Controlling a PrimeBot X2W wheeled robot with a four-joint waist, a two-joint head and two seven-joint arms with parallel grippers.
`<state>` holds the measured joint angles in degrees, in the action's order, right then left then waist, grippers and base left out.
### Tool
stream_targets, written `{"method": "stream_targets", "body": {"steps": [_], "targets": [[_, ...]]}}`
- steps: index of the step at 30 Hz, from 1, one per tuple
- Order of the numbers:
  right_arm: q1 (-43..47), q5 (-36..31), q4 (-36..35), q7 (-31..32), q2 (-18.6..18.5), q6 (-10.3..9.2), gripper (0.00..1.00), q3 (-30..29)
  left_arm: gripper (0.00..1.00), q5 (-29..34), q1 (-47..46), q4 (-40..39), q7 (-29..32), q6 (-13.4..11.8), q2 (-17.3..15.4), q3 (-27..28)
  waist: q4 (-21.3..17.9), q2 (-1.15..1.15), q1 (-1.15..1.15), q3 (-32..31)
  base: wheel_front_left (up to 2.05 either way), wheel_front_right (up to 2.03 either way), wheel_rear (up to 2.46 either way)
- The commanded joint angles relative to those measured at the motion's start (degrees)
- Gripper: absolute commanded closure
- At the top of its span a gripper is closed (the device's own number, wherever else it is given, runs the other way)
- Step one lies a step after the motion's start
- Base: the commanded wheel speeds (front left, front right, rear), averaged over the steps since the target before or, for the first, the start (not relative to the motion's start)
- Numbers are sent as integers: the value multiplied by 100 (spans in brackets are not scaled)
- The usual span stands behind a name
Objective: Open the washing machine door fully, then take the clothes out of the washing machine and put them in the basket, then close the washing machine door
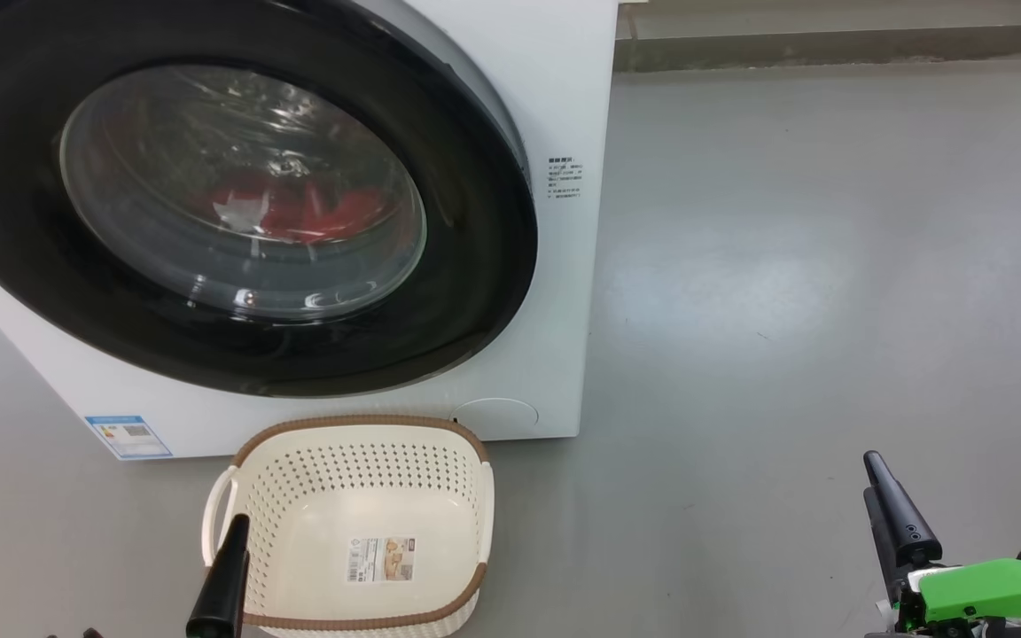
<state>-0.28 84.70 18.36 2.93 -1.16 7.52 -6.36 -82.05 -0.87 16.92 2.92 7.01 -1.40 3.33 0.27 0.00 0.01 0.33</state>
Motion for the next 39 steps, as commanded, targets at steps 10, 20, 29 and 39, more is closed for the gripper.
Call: {"method": "stream_targets", "body": {"steps": [10, 20, 29, 39], "targets": [[-61, -704, -246, -229, -119, 0, 0, 161, 0, 998, -18, -340, -218, 15, -88, -10, 21, 0, -1, 4, 0, 0, 0], [-47, -1404, -295, -397, -172, 0, 0, 268, 0, 1935, 8, -508, -387, -42, -94, -118, 31, 0, -1, 16, 0, 0, 0], [-25, -1992, -305, -532, -223, -1, 0, 373, 0, 2645, 45, -611, -523, -138, -99, -229, 30, 0, -1, 9, 0, 0, 0], [-25, -2722, -313, -700, -267, -1, 0, 466, 0, 3420, 52, -720, -692, -223, -105, -335, 46, 0, -1, 36, 0, 0, 0]]}}
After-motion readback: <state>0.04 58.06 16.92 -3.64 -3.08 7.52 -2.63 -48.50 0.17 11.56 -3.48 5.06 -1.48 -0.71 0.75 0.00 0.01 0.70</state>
